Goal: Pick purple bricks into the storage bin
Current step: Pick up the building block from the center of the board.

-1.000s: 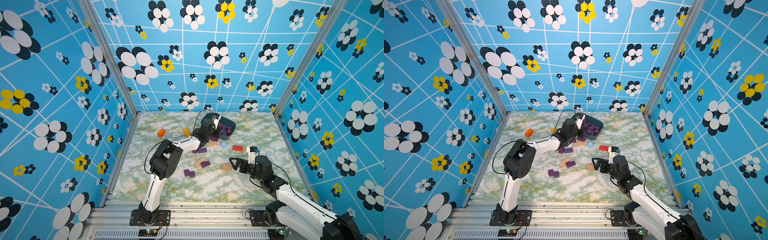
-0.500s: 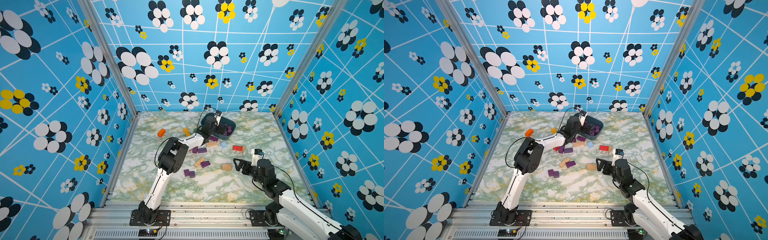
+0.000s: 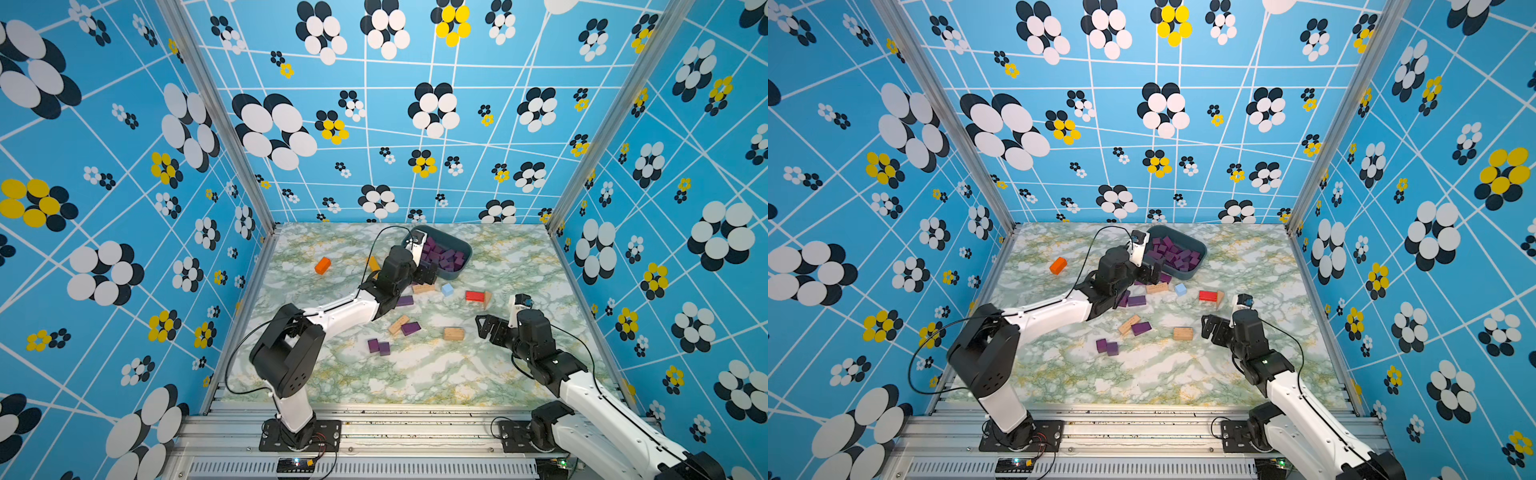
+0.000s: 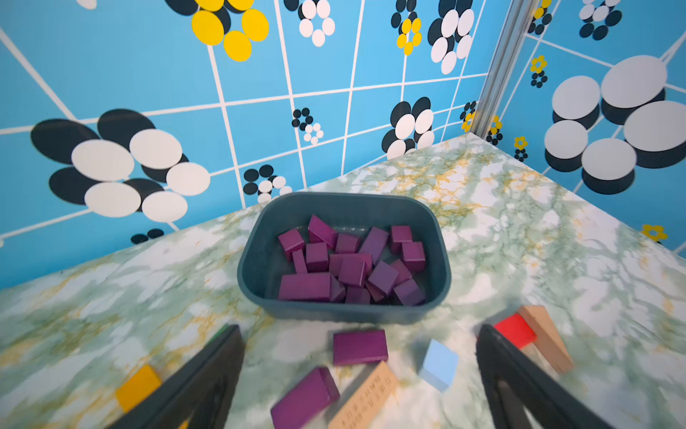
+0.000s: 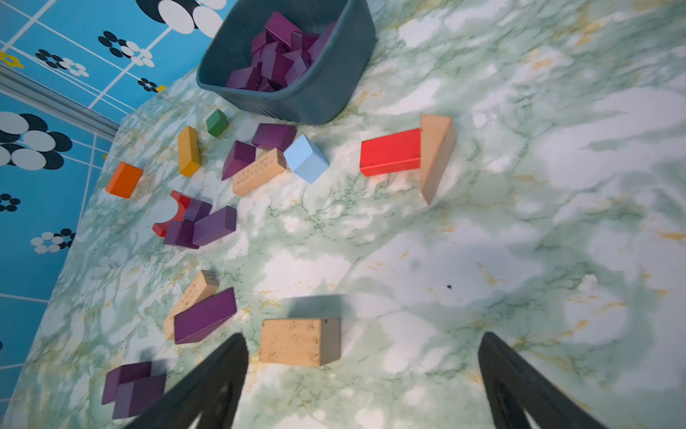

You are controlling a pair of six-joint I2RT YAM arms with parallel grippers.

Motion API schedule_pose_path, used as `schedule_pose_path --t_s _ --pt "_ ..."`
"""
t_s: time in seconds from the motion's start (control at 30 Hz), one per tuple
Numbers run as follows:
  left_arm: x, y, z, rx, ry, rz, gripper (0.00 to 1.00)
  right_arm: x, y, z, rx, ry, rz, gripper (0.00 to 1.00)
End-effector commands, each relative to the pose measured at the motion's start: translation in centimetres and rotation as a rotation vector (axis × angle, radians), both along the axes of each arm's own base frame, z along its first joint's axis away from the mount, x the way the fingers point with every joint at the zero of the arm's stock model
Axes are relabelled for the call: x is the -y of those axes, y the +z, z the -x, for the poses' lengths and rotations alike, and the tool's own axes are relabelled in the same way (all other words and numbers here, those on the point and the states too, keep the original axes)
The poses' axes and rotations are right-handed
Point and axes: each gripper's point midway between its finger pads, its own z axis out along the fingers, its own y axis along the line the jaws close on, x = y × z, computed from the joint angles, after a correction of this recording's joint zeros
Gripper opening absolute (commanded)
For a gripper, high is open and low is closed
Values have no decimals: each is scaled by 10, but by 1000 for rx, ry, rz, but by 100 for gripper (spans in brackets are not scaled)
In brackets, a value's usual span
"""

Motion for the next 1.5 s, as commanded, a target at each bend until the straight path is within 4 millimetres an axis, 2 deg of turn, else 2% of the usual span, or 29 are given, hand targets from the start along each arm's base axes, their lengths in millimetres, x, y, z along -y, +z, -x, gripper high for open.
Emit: schedule_pose_path --t_s 0.0,0.13,0.33,0.37,0.5,0.6,0.73,0.87,1.0,1.13,1.47 --pt "-26 -25 30 -78 45 -28 100 -4 11 -9 -3 14 7 99" --pt "-59 -34 66 -119 74 -51 99 -16 6 -17 -21 27 -47 99" --pt "-108 -57 118 -115 83 -123 100 -57 9 -25 -45 105 -28 99" --pt "-120 -61 123 -107 137 -122 99 -64 9 -26 -48 118 -12 99" --pt "-128 -80 151 -138 91 -66 99 -96 -2 -33 -74 175 28 99" --pt "-142 -93 165 -136 105 -59 100 -124 -14 -37 -104 224 43 99" --pt "-155 -96 173 -95 116 -50 99 -159 -29 -40 -135 292 60 96" --pt "-159 -96 177 -78 125 -11 99 -189 -40 -37 -140 352 49 83" --pt "-157 -100 178 -90 113 10 99 -207 -53 -31 -168 387 33 70" --pt "-155 -103 176 -104 114 -10 99 -215 -66 -25 -216 413 45 59" --pt "-157 -107 173 -105 131 -28 99 -229 -77 -8 -266 441 -34 57"
